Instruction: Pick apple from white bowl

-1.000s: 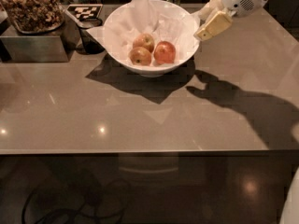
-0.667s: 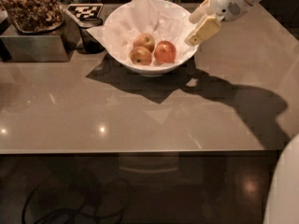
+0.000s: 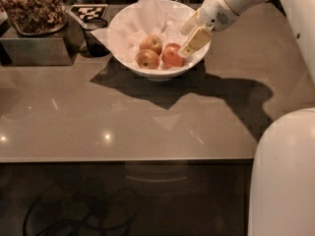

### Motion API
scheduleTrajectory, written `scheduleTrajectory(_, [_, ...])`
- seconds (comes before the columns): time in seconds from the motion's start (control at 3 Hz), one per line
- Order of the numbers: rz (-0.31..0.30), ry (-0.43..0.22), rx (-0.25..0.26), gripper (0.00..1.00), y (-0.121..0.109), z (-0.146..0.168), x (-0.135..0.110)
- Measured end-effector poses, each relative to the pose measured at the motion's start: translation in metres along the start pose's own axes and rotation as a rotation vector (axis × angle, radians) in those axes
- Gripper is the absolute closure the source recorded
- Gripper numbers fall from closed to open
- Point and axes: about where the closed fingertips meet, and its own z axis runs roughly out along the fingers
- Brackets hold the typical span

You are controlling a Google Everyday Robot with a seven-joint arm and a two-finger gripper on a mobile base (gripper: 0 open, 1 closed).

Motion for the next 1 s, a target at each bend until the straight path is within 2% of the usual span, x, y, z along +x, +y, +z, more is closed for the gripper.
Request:
scheduleTrajectory(0.67, [0.014,-0.005,-0.062,0.38,-0.005,0.037,0.002])
scheduleTrajectory(1.0, [0.017,-0.010,-0.080,0.35,-0.008,0.047,0.002])
